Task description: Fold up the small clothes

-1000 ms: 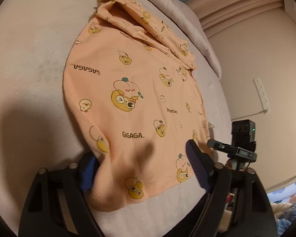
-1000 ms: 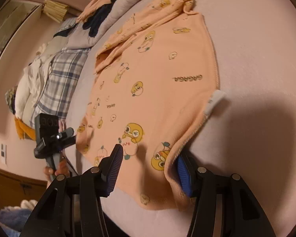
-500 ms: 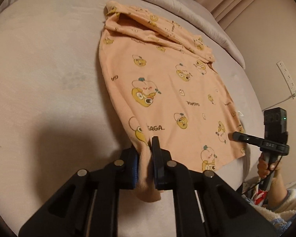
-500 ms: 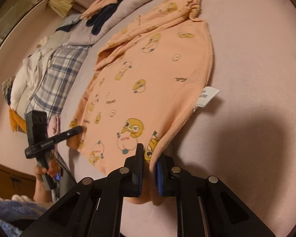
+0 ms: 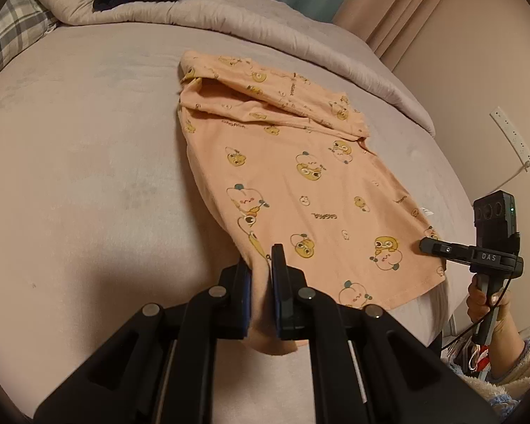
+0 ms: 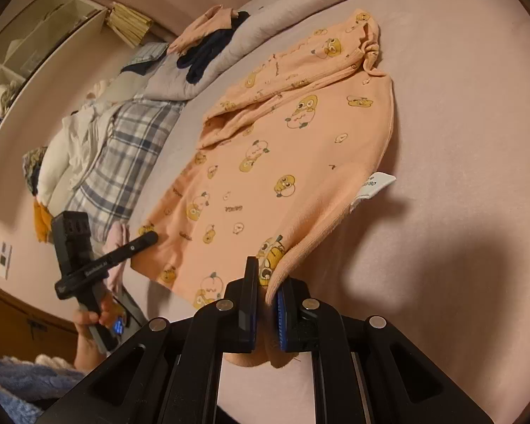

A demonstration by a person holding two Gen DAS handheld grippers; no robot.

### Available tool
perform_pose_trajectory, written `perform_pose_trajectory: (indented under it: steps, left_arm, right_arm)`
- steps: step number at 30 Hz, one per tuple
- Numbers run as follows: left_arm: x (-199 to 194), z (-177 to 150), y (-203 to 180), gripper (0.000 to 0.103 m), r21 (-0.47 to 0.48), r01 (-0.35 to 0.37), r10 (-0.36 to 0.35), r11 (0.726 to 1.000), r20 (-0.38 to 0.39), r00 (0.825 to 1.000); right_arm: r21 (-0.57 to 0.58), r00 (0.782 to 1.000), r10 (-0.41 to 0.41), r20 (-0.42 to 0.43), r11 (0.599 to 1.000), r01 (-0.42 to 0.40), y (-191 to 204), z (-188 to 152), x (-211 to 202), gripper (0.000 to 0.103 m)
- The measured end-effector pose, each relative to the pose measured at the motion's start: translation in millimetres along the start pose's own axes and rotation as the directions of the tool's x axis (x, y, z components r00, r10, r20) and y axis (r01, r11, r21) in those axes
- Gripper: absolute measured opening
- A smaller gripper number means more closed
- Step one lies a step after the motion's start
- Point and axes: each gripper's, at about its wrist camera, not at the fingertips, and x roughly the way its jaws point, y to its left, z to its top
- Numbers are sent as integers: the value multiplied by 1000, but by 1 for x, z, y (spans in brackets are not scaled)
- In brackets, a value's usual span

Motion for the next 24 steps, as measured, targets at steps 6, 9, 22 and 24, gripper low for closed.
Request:
perform_pose_trajectory:
  steps: [6,9,22,24]
  left_arm:
    - [-4,2,0,8,-12,36,-36,999,16,999]
    - [-7,3,1,8,-27,82,-81,996,28,996]
    - [11,-2,34,5,-215,234,-242,948,-8,970]
    - [14,-5,35,4,-220,226,-240,949,-38,970]
  right_arm:
    - [9,1000,26,12,1000,-26,-2,2,-4,11]
    - [19,998,58,23,998,-58,-3,4,-6,11]
    - [48,997,72,-7,996,-71,-12,5,1,11]
    - [62,997,71,-21,996,-70,-16,5,3,11]
